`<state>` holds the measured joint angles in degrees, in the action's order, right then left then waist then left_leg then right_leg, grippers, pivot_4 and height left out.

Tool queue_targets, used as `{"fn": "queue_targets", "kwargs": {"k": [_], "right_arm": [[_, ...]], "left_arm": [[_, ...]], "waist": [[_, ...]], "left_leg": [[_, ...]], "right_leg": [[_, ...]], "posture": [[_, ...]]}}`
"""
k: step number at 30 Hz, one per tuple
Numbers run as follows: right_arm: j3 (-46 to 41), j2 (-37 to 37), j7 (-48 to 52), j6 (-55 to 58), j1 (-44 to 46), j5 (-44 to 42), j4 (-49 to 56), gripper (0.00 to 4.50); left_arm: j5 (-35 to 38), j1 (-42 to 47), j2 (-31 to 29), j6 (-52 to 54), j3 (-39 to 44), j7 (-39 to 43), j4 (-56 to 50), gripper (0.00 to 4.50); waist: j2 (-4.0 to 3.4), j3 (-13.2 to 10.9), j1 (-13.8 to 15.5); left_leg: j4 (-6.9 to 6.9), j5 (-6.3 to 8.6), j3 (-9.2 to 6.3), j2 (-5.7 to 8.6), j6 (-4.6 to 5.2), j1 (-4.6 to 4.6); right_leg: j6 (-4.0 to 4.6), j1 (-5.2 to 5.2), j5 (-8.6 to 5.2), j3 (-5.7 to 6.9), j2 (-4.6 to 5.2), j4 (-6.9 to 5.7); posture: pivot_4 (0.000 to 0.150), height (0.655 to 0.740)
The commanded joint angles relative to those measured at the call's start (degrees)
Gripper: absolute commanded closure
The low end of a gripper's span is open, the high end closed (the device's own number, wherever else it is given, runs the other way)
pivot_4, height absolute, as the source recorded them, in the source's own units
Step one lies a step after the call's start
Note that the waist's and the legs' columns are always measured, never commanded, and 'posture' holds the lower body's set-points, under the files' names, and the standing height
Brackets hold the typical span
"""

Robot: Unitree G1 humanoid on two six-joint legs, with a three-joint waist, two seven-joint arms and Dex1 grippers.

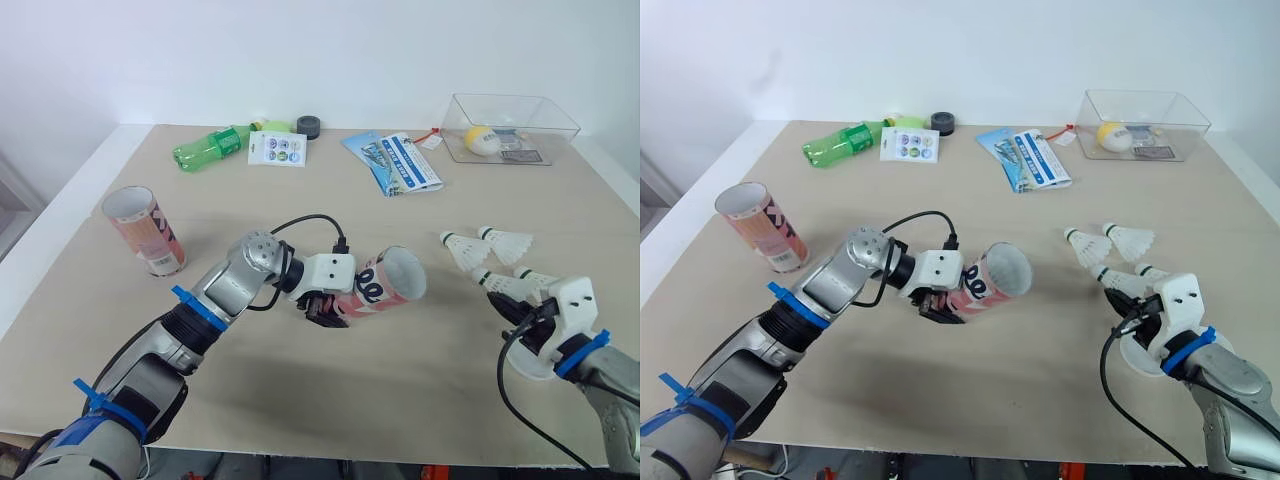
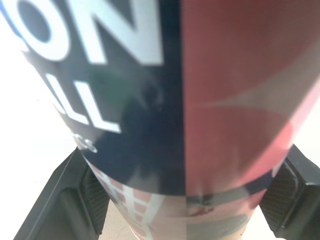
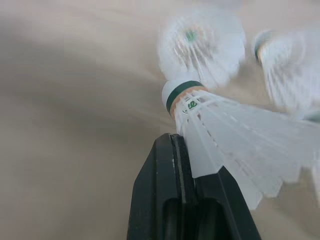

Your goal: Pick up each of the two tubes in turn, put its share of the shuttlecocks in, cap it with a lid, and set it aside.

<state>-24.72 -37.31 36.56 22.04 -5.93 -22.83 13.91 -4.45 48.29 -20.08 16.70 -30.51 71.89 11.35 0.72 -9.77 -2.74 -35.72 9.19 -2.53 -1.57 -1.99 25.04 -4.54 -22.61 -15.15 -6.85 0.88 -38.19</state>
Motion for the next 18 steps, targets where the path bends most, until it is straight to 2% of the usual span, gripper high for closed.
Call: {"fn": "queue_targets", "kwargs": {"k": [1,5,11,14,18], "right_arm": [[-3.31,-1.57,-1.47,2.58,0.53,-2.36,6.11,4.40],[-5.56,-5.01,-0.48,4.19,0.40,-2.71,10.45,4.40],[-8.58,-17.24,13.32,-9.16,1.47,0.73,13.13,4.40],[-5.56,-24.77,19.86,-17.97,5.50,4.39,11.88,4.40],[3.40,-28.73,23.11,-20.65,14.94,4.14,11.76,4.40]], "left_arm": [[-0.61,1.00,-0.04,-0.71,-0.36,0.29,1.05,0.95],[-0.47,1.21,0.42,-0.97,-0.36,0.63,1.99,0.95],[2.52,1.96,0.70,4.23,0.84,3.59,2.24,0.95],[3.18,3.66,1.38,8.28,1.69,3.12,2.81,0.95],[3.81,4.98,2.30,11.27,2.40,2.20,2.94,0.95]], "waist": [[0.00,0.00,0.02],[0.00,0.00,0.03],[0.01,-0.03,-0.03],[-0.02,-0.06,-0.08],[0.08,-0.12,-0.10]], "left_leg": [[0.00,-0.01,0.00,0.00,0.00,0.00],[-0.03,-0.01,0.01,0.03,0.00,0.01],[-0.03,-0.01,0.01,0.03,0.00,0.01],[-0.01,-0.01,-0.03,0.00,-0.01,0.00],[-0.01,-0.01,0.00,0.00,-0.01,0.01]], "right_leg": [[0.03,0.01,-0.01,0.00,0.01,0.00],[0.02,0.03,-0.01,-0.01,0.03,0.01],[-0.04,0.03,-0.01,0.00,0.02,0.02],[-0.09,0.02,0.02,0.06,0.00,0.01],[-0.07,-0.01,0.00,0.05,0.00,0.02]], "posture": [[0.150,0.7400],[0.150,0.7400],[0.150,0.7400],[0.150,0.7400],[0.150,0.7400]]}}
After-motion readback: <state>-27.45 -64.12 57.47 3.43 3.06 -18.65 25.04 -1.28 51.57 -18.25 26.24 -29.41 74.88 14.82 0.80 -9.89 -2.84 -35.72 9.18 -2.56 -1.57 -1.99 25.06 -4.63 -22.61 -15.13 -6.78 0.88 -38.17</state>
